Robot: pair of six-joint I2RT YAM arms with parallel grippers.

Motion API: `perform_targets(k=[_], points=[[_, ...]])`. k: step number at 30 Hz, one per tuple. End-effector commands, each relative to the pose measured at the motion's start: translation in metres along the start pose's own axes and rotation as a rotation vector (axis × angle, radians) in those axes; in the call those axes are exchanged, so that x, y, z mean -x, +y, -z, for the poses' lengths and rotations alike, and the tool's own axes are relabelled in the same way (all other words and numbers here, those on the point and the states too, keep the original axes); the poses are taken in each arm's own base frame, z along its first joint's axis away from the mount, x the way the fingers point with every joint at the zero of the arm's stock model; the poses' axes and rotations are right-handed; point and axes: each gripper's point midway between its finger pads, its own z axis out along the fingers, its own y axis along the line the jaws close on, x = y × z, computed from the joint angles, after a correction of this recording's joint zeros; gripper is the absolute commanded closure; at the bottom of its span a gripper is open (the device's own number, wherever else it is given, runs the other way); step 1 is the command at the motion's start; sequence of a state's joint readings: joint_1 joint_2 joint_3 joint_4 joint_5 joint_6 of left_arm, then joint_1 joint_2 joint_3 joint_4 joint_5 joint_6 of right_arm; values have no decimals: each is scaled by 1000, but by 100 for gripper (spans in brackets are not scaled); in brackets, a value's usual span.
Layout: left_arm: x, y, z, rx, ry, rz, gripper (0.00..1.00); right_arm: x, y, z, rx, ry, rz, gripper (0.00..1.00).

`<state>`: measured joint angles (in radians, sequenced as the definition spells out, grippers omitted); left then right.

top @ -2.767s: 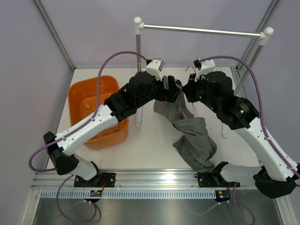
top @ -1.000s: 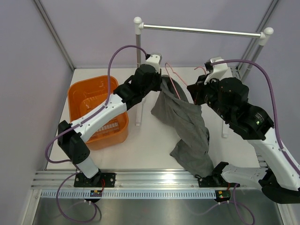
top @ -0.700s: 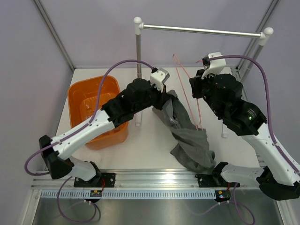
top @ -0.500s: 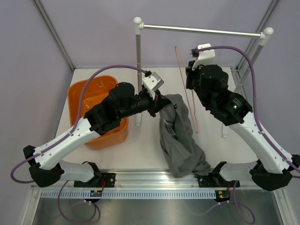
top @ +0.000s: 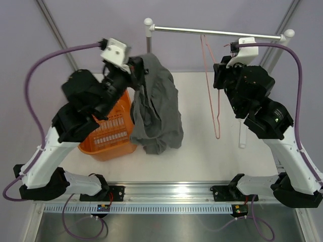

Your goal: Remove the shorts from the hanger

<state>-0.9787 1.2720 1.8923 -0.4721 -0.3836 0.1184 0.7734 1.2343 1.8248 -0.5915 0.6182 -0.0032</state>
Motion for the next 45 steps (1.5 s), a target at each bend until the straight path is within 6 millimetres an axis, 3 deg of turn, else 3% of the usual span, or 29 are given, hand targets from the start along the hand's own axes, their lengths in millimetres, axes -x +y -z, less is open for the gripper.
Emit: perform_targets(k=[1,3,7,11,16,17,21,22,24,25,27,28,31,32,33,34,35,38,39,40,42,45], points=[[135,85,63,307,-414,21,100,5,-16,13,-35,-10,-3,100],[166,109,86,418,-535,-12,100,3,-16,16,-30,1,-22,100],[189,128,103,550,-617,-115,100,-2,-14,18,-12,15,-21,100],[188,137,100,623,-608,-183,100,-4,-13,17,-11,23,-9,100],[162,147,81,619,-561,-188,100,-5,-14,17,-11,27,-6,100],[145,149,68,597,-529,-189,100,-6,-14,18,-12,28,-7,100],[102,163,54,607,-461,-138,100,-12,-14,19,-8,41,-7,100],[77,164,43,606,-408,-138,100,-14,-15,20,-8,46,-4,100],[52,175,41,638,-360,-98,100,-16,-16,22,-7,49,-4,100],[27,178,33,641,-307,-90,100,-19,-17,24,-6,54,0,100],[0,189,34,676,-261,-15,100,-23,-18,25,-8,62,5,100],[-25,192,30,694,-211,6,100,-24,-18,26,-4,68,7,100],[-75,207,43,811,-136,177,100,-35,-15,27,19,101,23,100],[-109,209,44,838,-99,258,100,-37,-13,28,30,106,29,100],[-125,211,55,871,-69,283,100,-42,-10,28,50,118,37,100],[-141,210,59,886,-48,314,100,-45,-8,28,62,125,40,100],[-177,209,64,913,10,360,100,-52,-7,29,71,137,49,100],[-215,207,82,931,60,462,100,-61,-2,29,106,160,58,100],[-242,199,82,891,121,485,100,-63,2,30,134,168,60,100],[-247,199,88,888,121,505,83,-64,4,30,146,173,62,100],[-275,189,93,853,185,536,75,-66,11,31,186,184,69,100],[-290,180,99,808,243,565,41,-69,19,31,233,196,71,100]])
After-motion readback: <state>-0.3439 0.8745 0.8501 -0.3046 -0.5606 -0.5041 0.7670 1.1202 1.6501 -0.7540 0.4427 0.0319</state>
